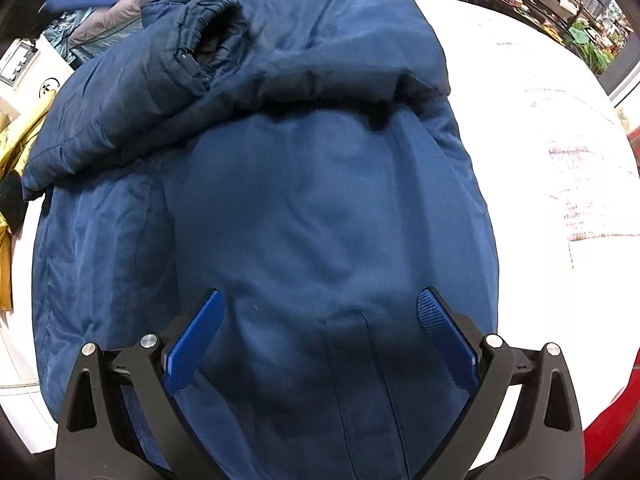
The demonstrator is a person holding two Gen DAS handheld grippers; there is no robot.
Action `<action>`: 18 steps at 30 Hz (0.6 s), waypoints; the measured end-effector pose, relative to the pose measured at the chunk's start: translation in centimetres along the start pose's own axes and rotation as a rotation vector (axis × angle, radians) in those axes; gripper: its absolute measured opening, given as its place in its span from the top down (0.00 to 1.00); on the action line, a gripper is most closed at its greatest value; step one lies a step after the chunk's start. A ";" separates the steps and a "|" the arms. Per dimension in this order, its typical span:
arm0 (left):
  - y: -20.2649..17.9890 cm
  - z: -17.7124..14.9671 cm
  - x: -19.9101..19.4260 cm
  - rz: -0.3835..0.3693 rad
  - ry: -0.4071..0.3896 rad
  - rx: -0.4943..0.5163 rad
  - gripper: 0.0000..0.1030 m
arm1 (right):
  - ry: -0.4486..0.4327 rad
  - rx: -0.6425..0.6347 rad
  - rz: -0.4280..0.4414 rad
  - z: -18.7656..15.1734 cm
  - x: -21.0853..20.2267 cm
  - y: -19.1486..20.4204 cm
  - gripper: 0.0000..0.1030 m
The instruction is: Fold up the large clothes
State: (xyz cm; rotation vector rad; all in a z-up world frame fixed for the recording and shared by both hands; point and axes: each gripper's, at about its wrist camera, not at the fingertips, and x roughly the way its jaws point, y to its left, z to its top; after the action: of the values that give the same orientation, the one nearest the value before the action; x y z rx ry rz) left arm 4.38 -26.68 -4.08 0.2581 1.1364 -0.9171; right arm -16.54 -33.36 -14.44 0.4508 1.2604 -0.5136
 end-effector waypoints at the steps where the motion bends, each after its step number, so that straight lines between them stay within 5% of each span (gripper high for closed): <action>1: 1.7 -0.5 -0.1 0.051 -0.001 -0.022 0.09 | -0.007 -0.006 0.005 0.4 -0.2 0.3 0.06; 8: 13.1 -5.8 0.8 0.369 0.077 -0.147 0.09 | -0.075 -0.081 0.050 4.8 -1.4 3.6 0.06; 13: 17.0 -8.4 0.6 0.395 0.096 -0.234 0.09 | -0.125 -0.134 0.093 8.8 -1.9 6.8 0.06; 18: 17.1 -7.7 1.5 0.412 0.123 -0.206 0.08 | -0.116 -0.200 0.073 12.1 -0.2 10.3 0.06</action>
State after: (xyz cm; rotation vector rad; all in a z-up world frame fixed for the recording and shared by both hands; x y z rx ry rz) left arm 12.07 -12.07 -13.19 0.3673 1.2233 -0.4215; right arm -1.08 -32.11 -10.83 0.2930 1.1657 -0.3429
